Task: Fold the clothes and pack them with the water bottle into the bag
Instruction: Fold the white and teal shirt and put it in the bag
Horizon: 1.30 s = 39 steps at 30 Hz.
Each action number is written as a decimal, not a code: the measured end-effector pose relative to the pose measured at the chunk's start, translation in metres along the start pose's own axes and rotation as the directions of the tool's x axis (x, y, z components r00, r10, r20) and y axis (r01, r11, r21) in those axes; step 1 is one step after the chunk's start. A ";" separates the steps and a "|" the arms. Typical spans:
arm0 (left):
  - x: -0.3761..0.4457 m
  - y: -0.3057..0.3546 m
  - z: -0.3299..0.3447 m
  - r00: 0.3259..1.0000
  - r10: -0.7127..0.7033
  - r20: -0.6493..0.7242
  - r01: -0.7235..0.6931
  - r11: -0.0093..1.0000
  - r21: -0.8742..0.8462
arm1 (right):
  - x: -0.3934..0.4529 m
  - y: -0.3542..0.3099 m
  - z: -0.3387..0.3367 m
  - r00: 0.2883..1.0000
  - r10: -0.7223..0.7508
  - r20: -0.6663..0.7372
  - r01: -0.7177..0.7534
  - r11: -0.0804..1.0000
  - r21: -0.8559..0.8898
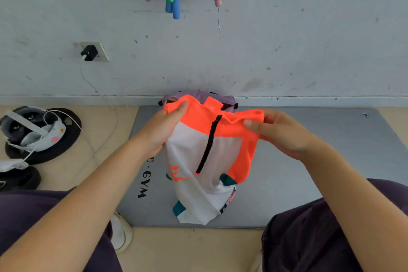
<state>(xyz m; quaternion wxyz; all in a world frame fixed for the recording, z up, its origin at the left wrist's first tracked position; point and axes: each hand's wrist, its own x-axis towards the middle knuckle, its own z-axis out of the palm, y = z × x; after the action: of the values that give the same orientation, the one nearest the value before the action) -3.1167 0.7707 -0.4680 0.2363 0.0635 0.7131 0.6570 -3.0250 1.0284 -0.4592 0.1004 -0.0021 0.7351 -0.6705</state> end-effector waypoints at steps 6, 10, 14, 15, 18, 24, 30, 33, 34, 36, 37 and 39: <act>-0.021 -0.007 0.027 0.949 -0.018 0.314 -0.100 0.929 0.357 | 0.002 0.003 0.021 0.993 0.049 -0.107 -0.023 0.972 0.232; -0.031 -0.016 0.051 0.961 0.040 0.273 -0.098 0.975 0.199 | 0.004 0.001 0.035 0.985 0.064 -0.163 -0.015 0.958 0.286; -0.025 -0.006 0.042 0.982 0.079 0.172 -0.076 0.997 -0.027 | 0.004 -0.002 0.027 0.996 0.085 -0.034 -0.072 0.959 0.272; -0.022 -0.003 0.036 0.984 0.074 0.163 -0.065 0.996 -0.061 | 0.003 -0.003 0.024 0.993 0.117 0.026 -0.120 0.968 0.220; -0.015 0.002 0.017 0.986 0.049 0.160 -0.028 0.991 -0.128 | 0.000 0.001 0.015 0.945 0.240 0.220 -0.250 0.968 0.016; -0.011 0.008 -0.005 0.987 0.105 0.124 -0.122 0.983 0.135 | 0.001 0.001 0.012 0.975 0.117 0.186 -0.131 0.990 0.061; -0.017 0.004 0.005 0.975 0.148 0.166 -0.166 0.981 0.103 | 0.004 0.006 0.027 0.960 0.199 0.196 -0.235 0.954 0.185; -0.020 0.003 0.010 0.950 0.176 0.259 -0.206 0.974 0.092 | 0.005 0.010 0.033 0.948 0.242 0.205 -0.278 0.946 0.168; -0.020 0.004 0.011 0.949 0.192 0.249 -0.219 0.972 0.086 | 0.005 0.010 0.032 0.953 0.240 0.185 -0.271 0.948 0.169; -0.018 0.005 0.010 0.957 0.224 0.183 -0.243 0.966 0.088 | 0.005 0.009 0.028 0.980 0.177 0.088 -0.191 0.964 0.187; -0.017 0.005 0.008 0.963 0.227 0.143 -0.242 0.966 0.096 | 0.006 0.008 0.025 0.991 0.132 0.008 -0.131 0.977 0.168; -0.014 0.005 0.005 0.975 0.198 0.104 -0.211 0.966 0.146 | 0.007 0.007 0.019 0.984 0.047 -0.170 -0.041 0.998 0.040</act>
<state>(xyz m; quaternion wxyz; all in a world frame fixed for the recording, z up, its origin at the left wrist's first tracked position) -3.1036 0.7699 -0.4596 0.1930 0.1841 0.7406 0.6167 -3.0276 1.0095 -0.4687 0.0516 0.0734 0.7285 -0.6791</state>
